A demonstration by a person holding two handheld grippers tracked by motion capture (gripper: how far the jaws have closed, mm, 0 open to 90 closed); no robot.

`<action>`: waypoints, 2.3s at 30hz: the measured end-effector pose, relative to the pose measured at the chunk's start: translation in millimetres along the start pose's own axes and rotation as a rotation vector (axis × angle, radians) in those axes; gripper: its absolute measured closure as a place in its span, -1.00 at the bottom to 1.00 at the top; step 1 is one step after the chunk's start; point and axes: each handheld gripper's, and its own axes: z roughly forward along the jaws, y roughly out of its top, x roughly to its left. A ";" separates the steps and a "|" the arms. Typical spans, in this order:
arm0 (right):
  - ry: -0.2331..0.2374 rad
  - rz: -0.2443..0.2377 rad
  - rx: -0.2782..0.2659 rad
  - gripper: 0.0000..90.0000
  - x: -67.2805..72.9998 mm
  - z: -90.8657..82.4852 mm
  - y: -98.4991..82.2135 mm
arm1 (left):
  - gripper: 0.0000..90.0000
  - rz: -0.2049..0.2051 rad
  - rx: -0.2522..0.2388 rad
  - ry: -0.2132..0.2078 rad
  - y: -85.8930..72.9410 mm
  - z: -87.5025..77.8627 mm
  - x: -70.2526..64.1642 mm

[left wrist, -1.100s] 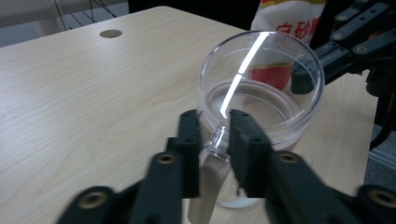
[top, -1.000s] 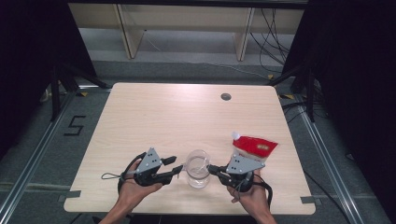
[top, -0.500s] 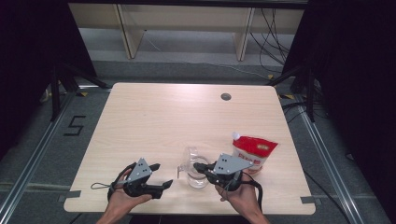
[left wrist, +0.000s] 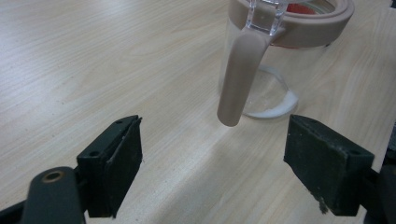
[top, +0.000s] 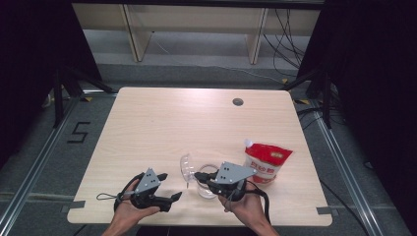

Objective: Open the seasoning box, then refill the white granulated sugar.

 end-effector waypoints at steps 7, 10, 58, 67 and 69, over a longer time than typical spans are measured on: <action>-0.019 0.015 -0.034 0.75 -9.8 -28.1 -16.6 | -0.63 -0.017 -0.011 0.008 -1.3 0.4 1.6; -0.033 0.042 -0.036 0.67 -14.2 -43.7 -29.5 | -0.64 -0.008 -0.023 0.012 -1.3 0.3 2.5; -0.320 0.291 0.050 -0.24 -29.5 -155.3 -130.0 | -0.66 0.010 -0.050 -0.007 2.9 0.1 2.6; -0.388 0.350 0.045 -0.50 -44.8 -165.4 -143.0 | -0.66 -0.011 -0.056 -0.019 2.2 1.6 0.9; -0.381 0.299 0.044 -0.52 -49.5 -164.6 -143.6 | -0.66 0.023 -0.051 -0.019 2.7 1.2 2.0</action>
